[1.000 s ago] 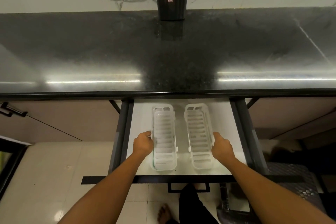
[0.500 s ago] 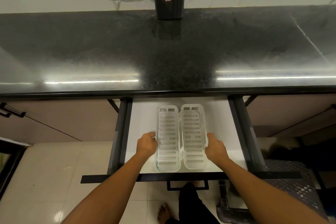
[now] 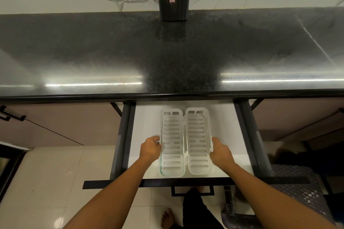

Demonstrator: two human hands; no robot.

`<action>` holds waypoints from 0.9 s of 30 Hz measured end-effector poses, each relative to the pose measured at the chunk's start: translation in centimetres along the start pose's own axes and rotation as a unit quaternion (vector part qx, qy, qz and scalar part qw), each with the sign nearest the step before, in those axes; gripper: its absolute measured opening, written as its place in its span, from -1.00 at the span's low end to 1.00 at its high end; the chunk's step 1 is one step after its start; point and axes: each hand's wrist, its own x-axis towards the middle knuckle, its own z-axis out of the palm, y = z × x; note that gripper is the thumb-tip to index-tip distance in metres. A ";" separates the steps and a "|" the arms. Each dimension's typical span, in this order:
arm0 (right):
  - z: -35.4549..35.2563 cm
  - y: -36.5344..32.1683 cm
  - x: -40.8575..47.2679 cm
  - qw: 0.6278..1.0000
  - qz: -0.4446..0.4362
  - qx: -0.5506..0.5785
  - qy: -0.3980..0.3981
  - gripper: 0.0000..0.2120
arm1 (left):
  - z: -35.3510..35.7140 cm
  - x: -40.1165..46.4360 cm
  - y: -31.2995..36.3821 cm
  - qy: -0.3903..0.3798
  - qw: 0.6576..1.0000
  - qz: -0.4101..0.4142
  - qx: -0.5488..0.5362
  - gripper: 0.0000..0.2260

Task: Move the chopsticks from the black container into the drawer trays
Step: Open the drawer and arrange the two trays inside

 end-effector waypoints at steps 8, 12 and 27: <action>0.2 0.1 0.0 1.000 0.000 -0.008 0.007 -0.68 | 0.1 0.2 -0.2 0.000 1.000 -0.009 -0.015 -0.68; 0.1 0.0 0.1 1.000 0.000 -0.009 0.006 -0.68 | 0.0 0.3 -0.2 -0.002 1.000 -0.013 -0.017 -0.70; -0.1 0.0 0.0 1.000 -0.001 0.014 0.002 -0.69 | -0.1 0.2 -0.1 0.005 1.000 -0.027 -0.009 -0.69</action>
